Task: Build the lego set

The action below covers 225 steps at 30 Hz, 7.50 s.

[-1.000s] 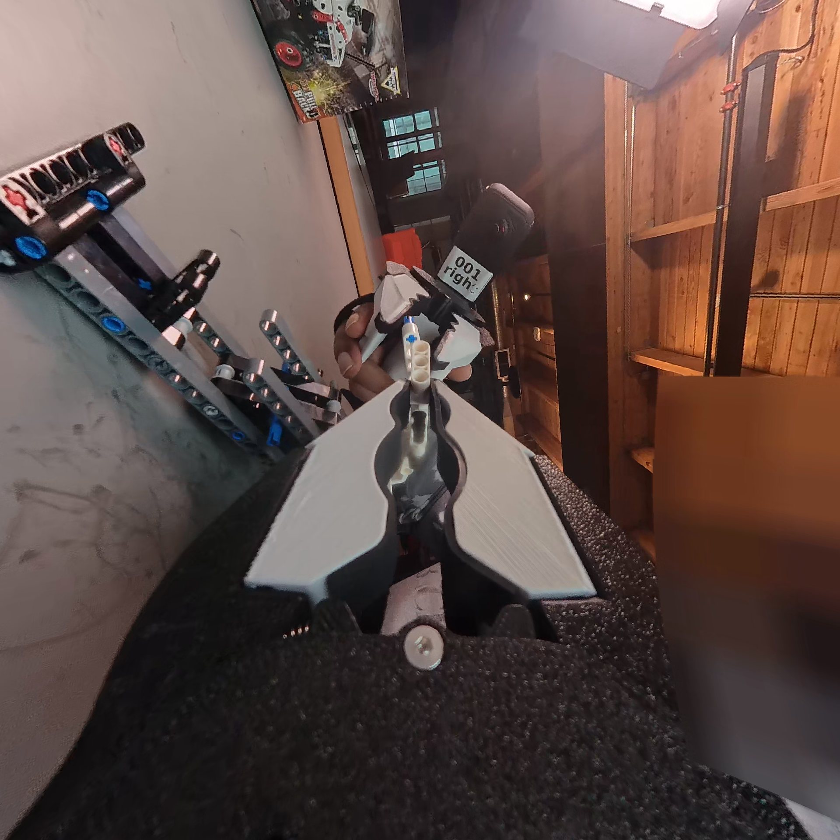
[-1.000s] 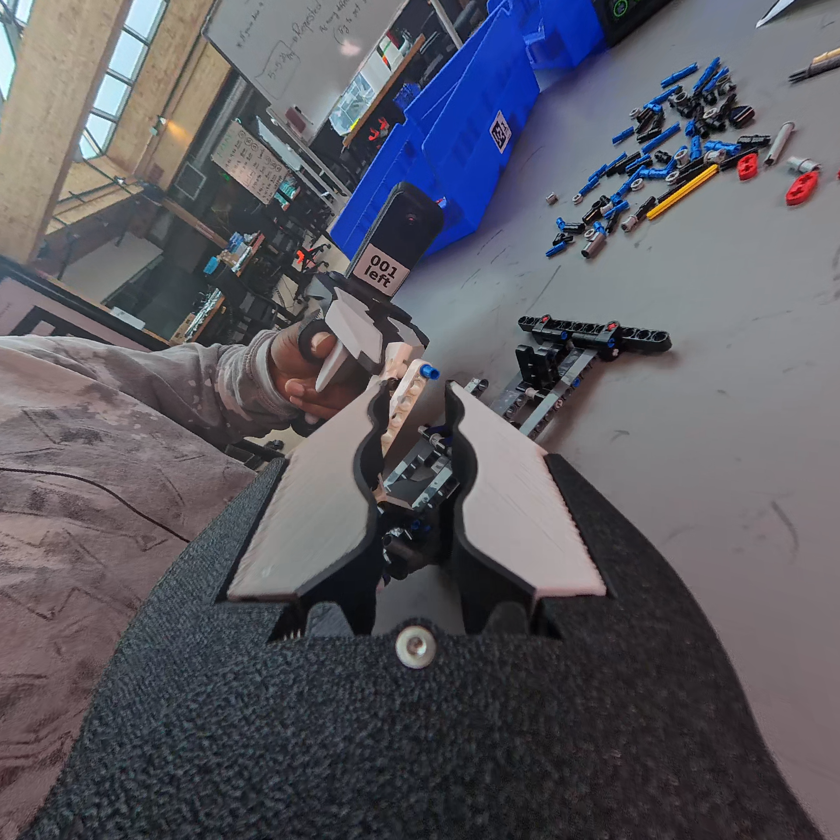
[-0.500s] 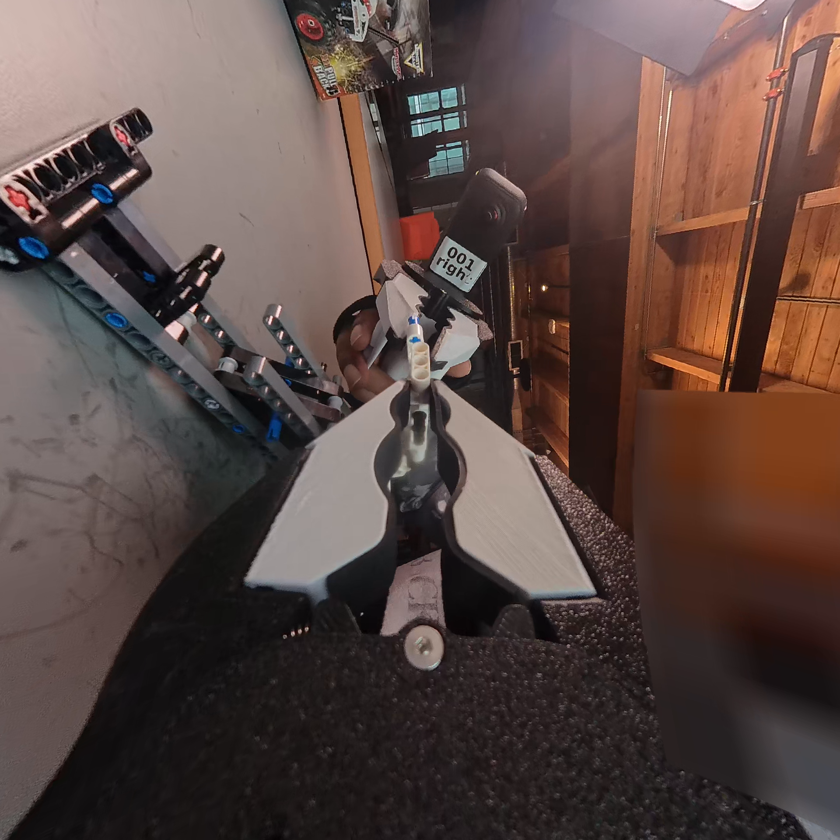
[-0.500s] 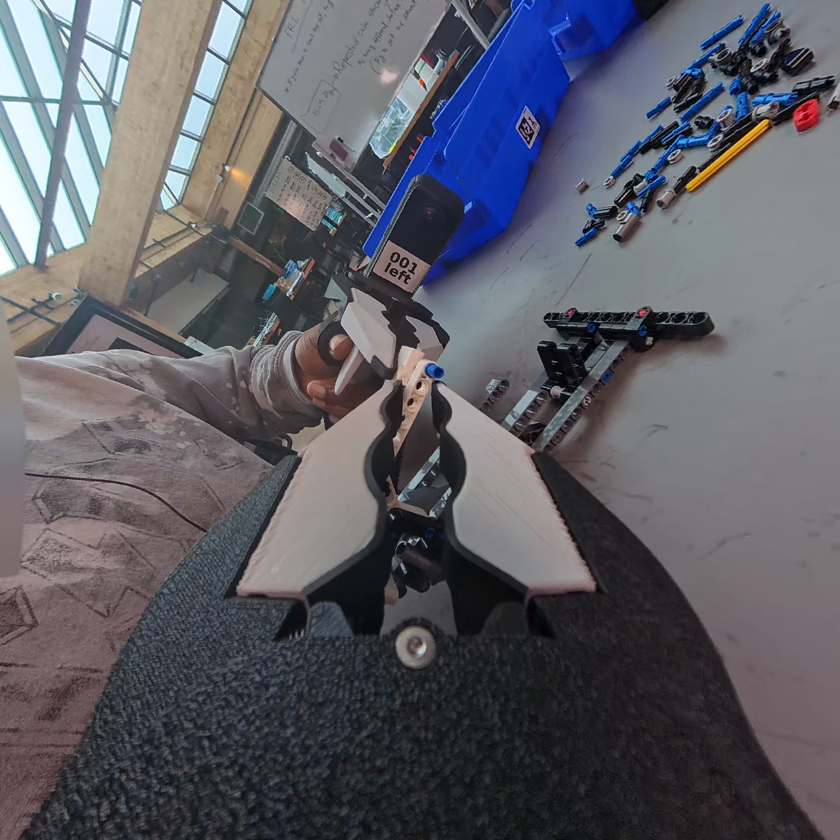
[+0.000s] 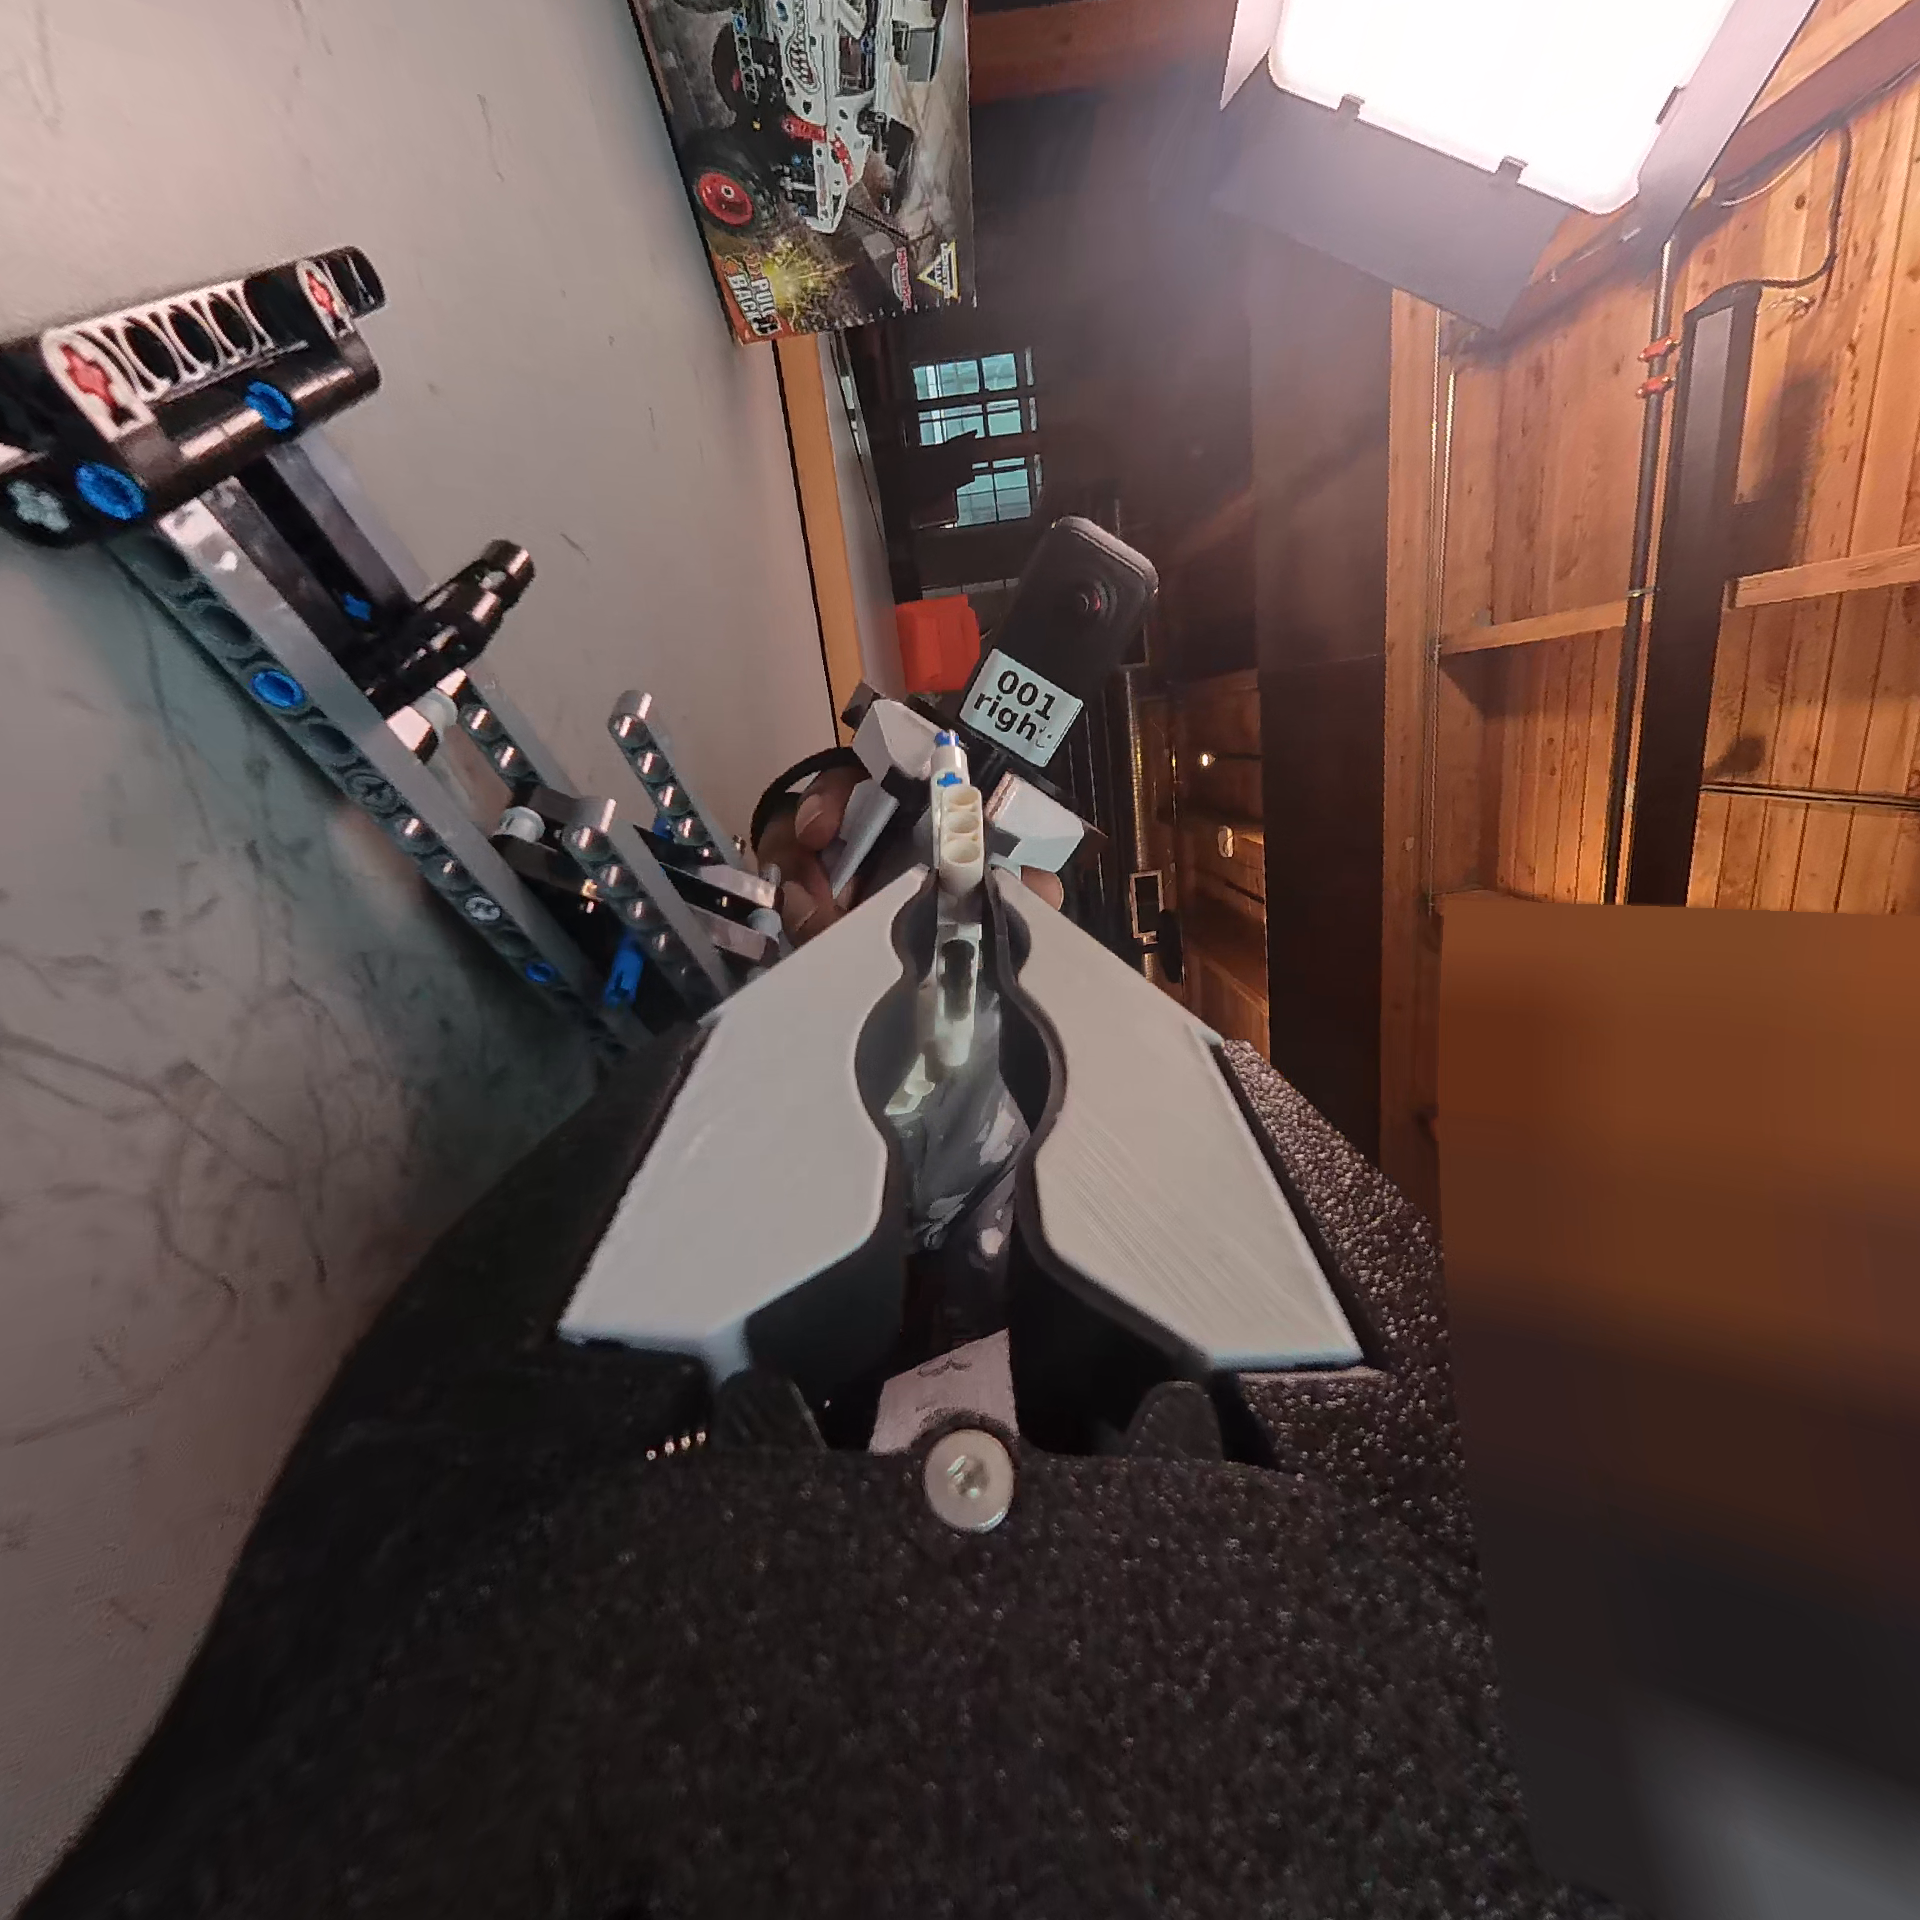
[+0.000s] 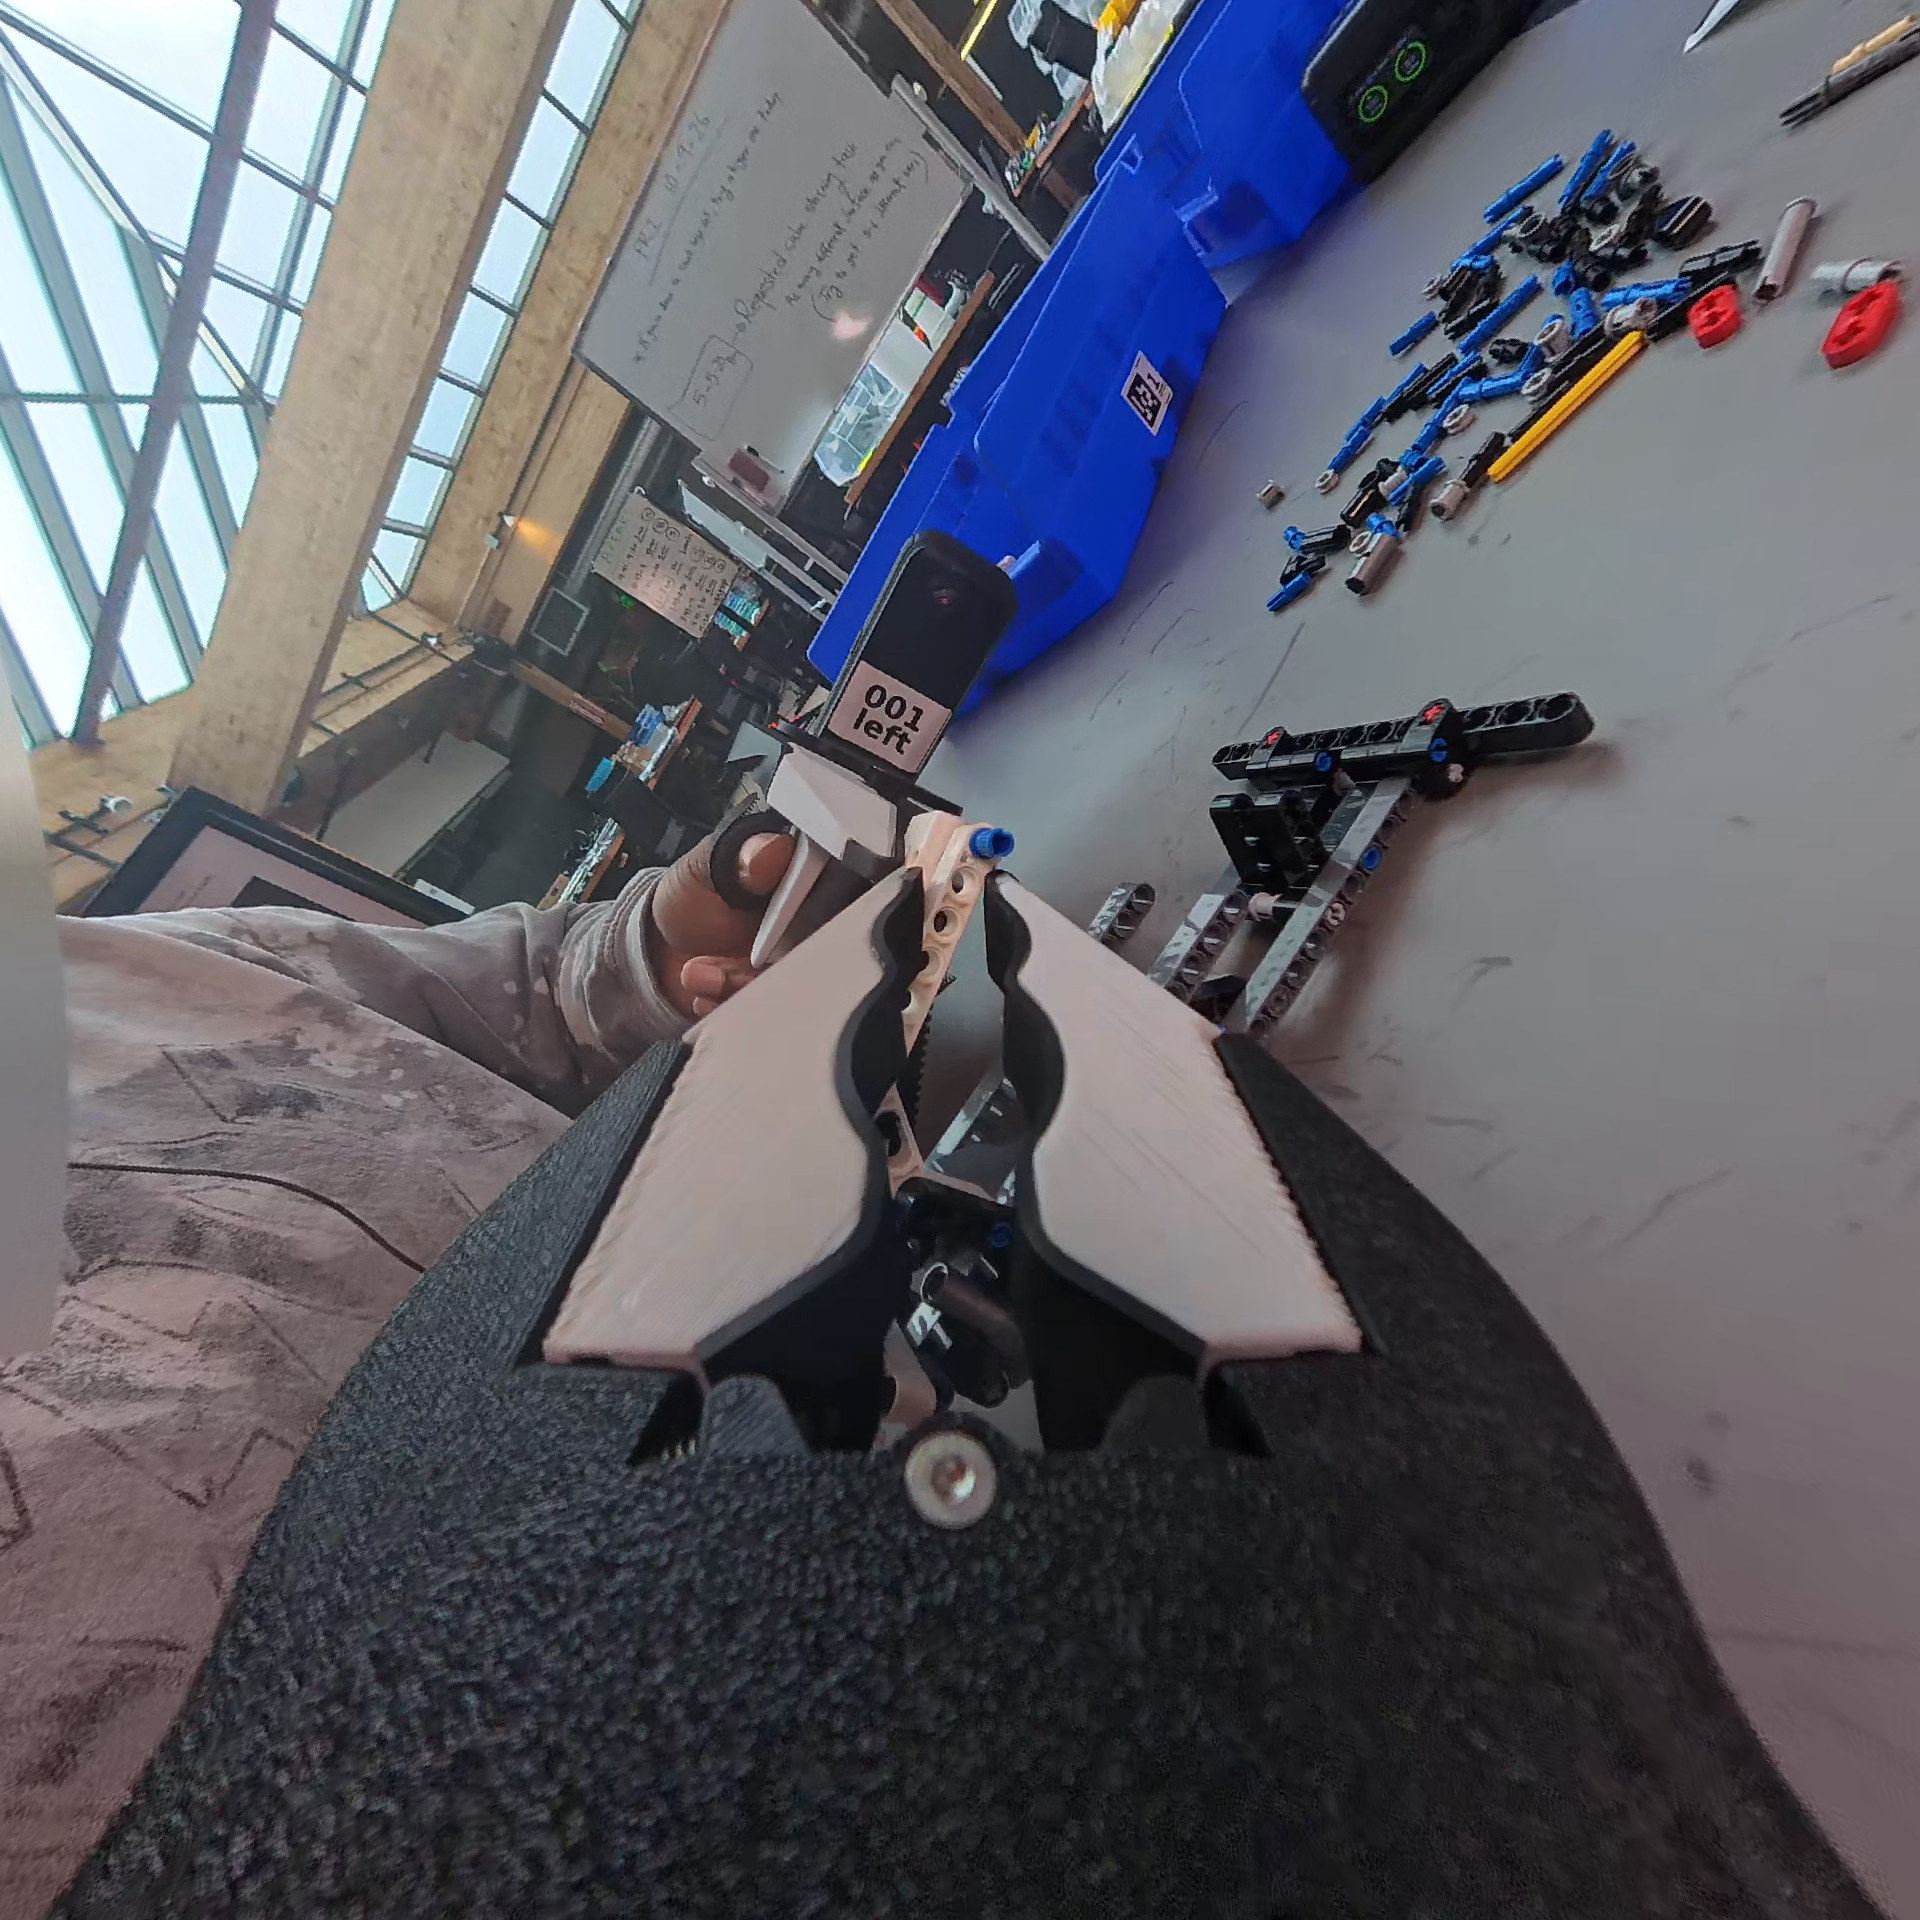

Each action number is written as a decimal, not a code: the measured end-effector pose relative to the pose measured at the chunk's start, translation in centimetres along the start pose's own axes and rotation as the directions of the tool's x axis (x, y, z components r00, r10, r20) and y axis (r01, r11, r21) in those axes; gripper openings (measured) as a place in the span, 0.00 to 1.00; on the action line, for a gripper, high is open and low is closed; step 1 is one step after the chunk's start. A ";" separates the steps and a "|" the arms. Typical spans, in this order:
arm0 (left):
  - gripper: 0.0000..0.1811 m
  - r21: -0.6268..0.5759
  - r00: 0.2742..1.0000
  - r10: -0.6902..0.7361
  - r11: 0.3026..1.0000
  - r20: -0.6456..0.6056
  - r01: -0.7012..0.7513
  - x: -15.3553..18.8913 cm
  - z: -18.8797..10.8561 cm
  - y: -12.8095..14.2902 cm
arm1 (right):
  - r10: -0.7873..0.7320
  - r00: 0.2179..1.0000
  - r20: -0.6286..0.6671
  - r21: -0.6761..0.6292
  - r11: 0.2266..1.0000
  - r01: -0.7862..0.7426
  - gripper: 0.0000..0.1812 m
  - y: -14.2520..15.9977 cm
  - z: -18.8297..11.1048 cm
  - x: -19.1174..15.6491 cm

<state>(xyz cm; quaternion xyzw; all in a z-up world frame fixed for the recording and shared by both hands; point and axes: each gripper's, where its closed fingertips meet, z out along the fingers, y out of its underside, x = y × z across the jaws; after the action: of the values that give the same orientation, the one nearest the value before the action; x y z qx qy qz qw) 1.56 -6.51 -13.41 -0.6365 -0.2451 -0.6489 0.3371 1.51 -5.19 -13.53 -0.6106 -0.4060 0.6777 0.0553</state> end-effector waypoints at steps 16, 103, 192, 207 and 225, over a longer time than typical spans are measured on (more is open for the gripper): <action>0.03 0.001 1.000 -0.014 1.000 -0.015 0.014 -0.1 0.0 0.3 | 0.035 0.999 0.040 0.076 0.996 -0.038 0.06 0.1 -0.1 -0.2; 0.03 0.117 0.998 0.020 0.993 -0.056 -0.013 -0.2 2.0 0.8 | 0.079 0.997 0.006 0.044 0.996 -0.079 0.05 0.9 -1.9 -0.4; 0.03 0.017 0.992 0.122 0.992 0.003 -0.122 0.4 2.8 2.1 | 0.041 0.997 0.065 0.113 0.992 -0.048 0.05 0.7 -2.7 -1.4; 0.03 0.062 0.994 0.108 0.992 0.010 -0.109 -0.1 2.9 1.6 | 0.060 0.996 0.060 0.118 0.991 -0.067 0.15 0.8 -2.4 -1.0; 0.03 0.086 0.997 0.073 0.994 -0.004 -0.073 -0.3 3.4 1.9 | 0.019 0.999 0.036 0.025 0.999 -0.020 0.05 2.2 -4.3 -1.1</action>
<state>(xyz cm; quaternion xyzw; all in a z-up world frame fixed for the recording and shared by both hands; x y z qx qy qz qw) 5.22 -5.12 -13.65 -0.6277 -0.2481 -0.6272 0.3886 6.49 -5.23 -13.69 -0.6016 -0.3922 0.6941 0.0493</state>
